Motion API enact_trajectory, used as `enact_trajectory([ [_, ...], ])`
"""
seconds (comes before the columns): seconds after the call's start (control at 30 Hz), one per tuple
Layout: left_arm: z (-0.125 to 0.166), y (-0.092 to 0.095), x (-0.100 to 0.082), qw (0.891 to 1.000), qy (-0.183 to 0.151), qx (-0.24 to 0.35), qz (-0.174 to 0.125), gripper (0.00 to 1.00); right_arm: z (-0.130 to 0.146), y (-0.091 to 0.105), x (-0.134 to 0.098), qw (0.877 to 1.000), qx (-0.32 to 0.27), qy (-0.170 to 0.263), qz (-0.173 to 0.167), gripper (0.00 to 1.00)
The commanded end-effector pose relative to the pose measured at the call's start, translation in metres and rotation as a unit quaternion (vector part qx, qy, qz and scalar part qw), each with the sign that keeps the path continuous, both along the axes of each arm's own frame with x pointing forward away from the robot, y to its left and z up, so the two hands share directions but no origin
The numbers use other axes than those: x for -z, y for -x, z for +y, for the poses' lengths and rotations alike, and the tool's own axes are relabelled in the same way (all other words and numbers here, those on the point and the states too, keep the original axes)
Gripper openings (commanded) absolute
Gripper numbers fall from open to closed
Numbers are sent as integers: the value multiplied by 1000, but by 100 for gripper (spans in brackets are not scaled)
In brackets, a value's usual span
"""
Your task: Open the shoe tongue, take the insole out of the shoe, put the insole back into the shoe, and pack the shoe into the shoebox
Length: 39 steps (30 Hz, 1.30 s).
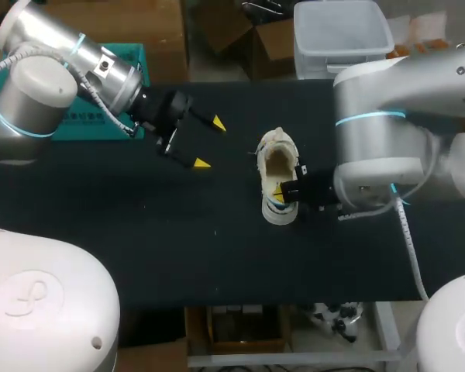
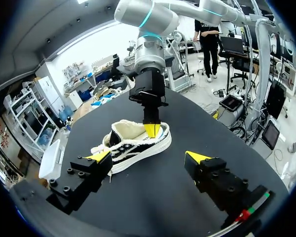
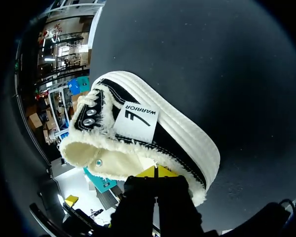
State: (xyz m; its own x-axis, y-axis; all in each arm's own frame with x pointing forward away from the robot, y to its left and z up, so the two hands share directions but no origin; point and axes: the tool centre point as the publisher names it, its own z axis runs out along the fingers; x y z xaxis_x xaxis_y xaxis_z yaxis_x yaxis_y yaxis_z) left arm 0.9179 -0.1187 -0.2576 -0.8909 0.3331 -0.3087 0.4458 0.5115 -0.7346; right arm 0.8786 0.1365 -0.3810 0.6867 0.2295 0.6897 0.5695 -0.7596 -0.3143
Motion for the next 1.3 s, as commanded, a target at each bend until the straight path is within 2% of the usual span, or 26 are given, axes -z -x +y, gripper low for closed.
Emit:
enact_trajectory([
  [0.03, 7, 3, 4, 1000, 4, -8, -1, 100, 4, -6, 12, 1000, -16, 6, 23, 0],
  [0.2, 14, 3, 11, 1000, 1, -14, 0, 100, 8, -7, 27, 999, -17, 18, 41, 0],
  [0.37, 20, 6, 20, 1000, -4, -20, 4, 100, 9, -4, 37, 999, -17, 15, 40, 0],
  [0.67, 21, 19, 2, 999, -9, -33, 8, 100, -2, 17, -7, 1000, -29, 12, 3, 0],
  [0.93, 15, 37, -14, 999, -20, -45, 13, 100, -22, 25, -25, 997, -68, -23, -23, 0],
  [1.17, 14, 55, -17, 998, -25, -61, 16, 100, -41, 21, -35, 991, -116, -50, -38, 0],
  [1.3, 15, 65, -15, 996, -43, -72, 23, 100, -50, 11, -39, 985, -153, -69, -33, 0],
])
